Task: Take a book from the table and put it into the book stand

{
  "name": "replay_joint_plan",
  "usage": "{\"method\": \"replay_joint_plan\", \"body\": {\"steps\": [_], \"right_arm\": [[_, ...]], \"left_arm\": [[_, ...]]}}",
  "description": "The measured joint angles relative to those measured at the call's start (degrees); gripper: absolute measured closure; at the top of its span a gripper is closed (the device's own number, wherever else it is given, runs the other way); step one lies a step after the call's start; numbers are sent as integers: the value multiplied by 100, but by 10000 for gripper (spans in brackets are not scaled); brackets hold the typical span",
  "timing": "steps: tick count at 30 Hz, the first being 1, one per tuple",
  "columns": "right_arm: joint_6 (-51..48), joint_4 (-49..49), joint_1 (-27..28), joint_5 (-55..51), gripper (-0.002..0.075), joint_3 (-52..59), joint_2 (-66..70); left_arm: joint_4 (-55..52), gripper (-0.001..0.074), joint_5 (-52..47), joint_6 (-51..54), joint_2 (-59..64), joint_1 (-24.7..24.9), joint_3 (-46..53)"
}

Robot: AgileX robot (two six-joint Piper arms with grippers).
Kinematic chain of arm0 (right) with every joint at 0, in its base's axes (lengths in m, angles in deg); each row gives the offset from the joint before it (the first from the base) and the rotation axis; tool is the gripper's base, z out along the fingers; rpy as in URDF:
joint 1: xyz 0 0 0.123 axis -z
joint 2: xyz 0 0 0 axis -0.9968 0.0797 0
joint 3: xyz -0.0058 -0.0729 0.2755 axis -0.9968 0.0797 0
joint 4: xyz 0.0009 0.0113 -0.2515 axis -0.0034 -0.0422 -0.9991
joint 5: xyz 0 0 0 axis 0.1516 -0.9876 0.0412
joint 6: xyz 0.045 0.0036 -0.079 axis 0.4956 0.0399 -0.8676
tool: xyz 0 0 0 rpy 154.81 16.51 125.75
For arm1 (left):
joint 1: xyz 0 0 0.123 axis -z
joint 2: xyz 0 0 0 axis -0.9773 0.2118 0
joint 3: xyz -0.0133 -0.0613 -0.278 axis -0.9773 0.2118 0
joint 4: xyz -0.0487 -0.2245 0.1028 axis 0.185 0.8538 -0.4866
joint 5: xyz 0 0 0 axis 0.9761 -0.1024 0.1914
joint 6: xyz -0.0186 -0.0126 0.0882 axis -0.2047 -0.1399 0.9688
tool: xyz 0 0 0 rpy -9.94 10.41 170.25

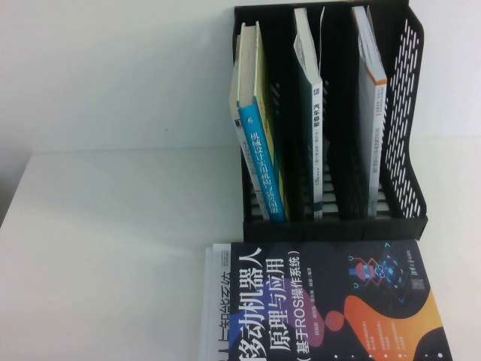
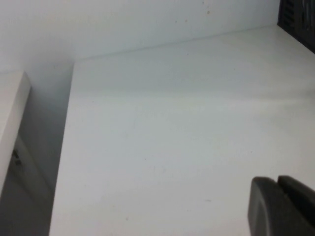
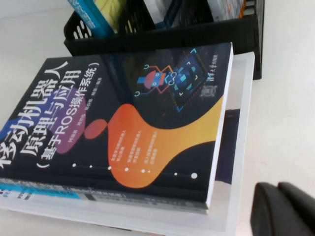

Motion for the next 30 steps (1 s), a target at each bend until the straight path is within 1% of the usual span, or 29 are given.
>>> {"method": "replay_joint_plan", "body": {"steps": [11, 30], "right_arm": [[0, 0, 0, 0, 729, 0, 0], [0, 0, 0, 0, 729, 0, 0]], "left_arm": [[-852, 736, 57, 0, 0, 8, 11], [-924, 737, 83, -11, 0, 8, 20]]}}
